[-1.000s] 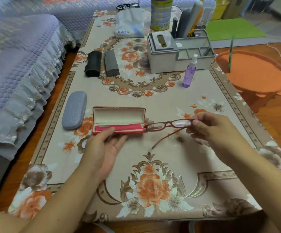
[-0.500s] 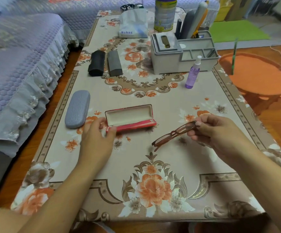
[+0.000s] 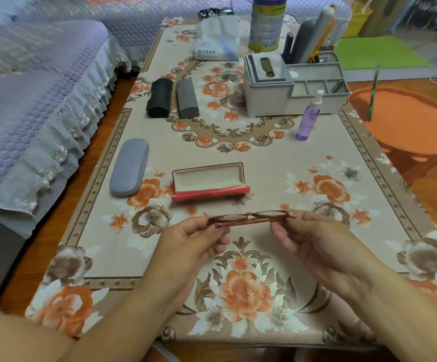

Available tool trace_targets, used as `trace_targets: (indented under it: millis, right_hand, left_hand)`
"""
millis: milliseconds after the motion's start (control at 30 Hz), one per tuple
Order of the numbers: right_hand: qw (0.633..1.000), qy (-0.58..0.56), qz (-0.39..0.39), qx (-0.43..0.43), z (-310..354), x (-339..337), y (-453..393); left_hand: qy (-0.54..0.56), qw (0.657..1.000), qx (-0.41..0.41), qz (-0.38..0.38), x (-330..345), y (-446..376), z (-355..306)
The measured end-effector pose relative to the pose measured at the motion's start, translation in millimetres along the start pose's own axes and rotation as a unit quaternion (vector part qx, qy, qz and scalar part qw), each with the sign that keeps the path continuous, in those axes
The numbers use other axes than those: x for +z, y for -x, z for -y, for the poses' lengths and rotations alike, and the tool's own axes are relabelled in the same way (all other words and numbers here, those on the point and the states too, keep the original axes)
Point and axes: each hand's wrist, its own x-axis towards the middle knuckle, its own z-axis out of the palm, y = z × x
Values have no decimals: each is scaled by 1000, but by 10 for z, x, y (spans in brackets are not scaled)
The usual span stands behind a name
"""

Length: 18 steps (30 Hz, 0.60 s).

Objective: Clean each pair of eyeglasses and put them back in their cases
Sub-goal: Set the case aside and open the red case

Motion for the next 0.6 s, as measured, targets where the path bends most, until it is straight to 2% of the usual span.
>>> trace_targets:
  millis: [133,267,367,433,500,600]
  right_hand:
    - [998,55,17,-14,-66,21,29]
    - [971,199,31,-132,6,53,50]
    - [959,196,74,-189,142,66,55]
    - [964,164,104,-184,220,54,54]
    - [973,133,133,-137,292,18,52]
    - [970,149,185,-52,425,-76,53]
  left_hand:
    - [31,998,29,-35,7,-37,17]
    - [24,997,66,-29,16,-48,-29]
    - [47,995,88,-6,-8,-78,-123]
    - [62,995,82,11,-30,-88,-186]
    - [73,995,59,44,-75,-89,-255]
    - [24,990,40,134,-222,-108,-338]
